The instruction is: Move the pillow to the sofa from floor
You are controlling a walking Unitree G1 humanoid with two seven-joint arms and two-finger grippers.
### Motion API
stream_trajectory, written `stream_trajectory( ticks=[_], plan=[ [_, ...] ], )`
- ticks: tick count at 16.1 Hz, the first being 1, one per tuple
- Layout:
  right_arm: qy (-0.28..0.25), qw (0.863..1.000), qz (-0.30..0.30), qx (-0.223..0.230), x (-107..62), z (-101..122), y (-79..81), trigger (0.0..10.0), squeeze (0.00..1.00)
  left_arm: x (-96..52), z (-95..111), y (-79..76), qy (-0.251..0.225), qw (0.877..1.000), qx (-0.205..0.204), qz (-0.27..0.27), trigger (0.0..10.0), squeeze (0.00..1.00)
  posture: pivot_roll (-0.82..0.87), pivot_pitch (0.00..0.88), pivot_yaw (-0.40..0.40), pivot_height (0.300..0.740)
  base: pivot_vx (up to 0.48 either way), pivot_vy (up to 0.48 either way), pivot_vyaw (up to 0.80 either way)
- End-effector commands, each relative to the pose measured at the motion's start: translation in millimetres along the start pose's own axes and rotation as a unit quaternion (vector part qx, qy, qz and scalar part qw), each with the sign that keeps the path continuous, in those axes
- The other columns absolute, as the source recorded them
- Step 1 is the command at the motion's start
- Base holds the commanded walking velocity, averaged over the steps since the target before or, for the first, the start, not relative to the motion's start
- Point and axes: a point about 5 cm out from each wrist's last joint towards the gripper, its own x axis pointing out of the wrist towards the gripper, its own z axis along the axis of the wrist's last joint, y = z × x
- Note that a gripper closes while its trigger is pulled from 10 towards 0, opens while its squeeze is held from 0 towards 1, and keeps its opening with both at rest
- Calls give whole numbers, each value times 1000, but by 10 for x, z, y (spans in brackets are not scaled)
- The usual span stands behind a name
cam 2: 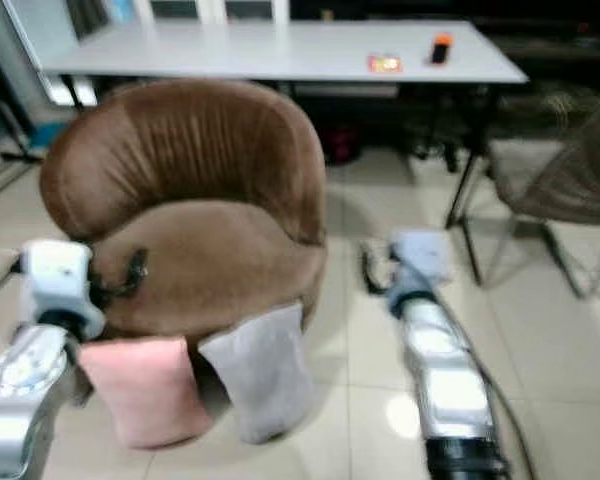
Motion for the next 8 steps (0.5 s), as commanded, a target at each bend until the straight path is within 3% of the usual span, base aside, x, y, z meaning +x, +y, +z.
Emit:
stream_trajectory(
  ticks=[1,5,8],
  plan=[
    [-20,1000,13,5,27,79,106,10000,0,1,27,82,-7,1000,9,9,10000,16,-70,0,40,740,416,0,0],
    [-34,998,1,-50,62,112,116,10000,0,-17,6,57,-7,1000,7,10,10000,16,-55,0,20,740,411,0,0],
    [-27,999,13,-31,82,97,125,10000,0,-35,-4,74,-9,1000,10,14,10000,12,-46,0,7,740,388,0,0]
  ],
)
